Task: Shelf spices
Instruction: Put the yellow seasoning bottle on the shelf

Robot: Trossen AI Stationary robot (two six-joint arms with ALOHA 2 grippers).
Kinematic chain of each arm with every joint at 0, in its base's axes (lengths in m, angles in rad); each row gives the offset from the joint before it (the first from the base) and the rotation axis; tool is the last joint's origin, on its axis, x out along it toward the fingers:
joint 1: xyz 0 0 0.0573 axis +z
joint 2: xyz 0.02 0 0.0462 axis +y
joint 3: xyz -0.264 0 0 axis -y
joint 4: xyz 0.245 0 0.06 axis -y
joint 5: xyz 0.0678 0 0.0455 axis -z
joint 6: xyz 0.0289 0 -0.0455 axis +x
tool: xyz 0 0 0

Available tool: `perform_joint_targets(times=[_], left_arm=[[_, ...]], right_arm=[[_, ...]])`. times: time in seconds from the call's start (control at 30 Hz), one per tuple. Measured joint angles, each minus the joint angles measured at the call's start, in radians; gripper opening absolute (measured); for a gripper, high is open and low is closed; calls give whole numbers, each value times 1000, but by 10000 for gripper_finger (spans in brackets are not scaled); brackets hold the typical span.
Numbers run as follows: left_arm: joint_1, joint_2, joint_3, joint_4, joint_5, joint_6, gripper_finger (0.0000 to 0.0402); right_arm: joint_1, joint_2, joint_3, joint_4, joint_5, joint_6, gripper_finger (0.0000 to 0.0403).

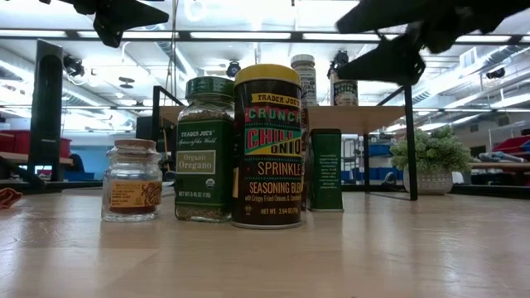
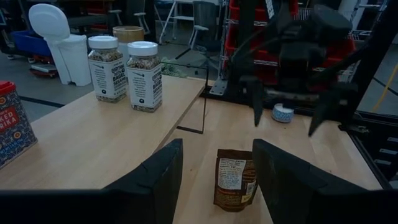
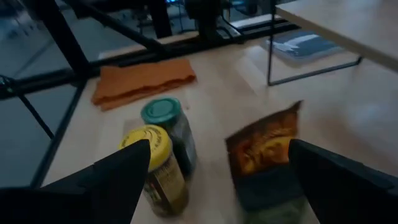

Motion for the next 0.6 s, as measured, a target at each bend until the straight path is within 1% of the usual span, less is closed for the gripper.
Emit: perform_joint_targets(times=[0.1, 0.27, 0.47, 0.6], left_arm=[[0, 0, 0, 0, 0, 0, 198], [0, 0, 0, -1, 0, 0, 198], [0, 0, 0, 0, 0, -1, 198], [0, 0, 0, 0, 0, -1, 198]], right_arm=[[-7, 64, 11, 41, -39, -35, 377], [-11, 151, 61, 47, -88, -122, 374], [-12, 246, 117, 45, -163, -96, 374], [-12, 294, 146, 44, -185, -89, 373]])
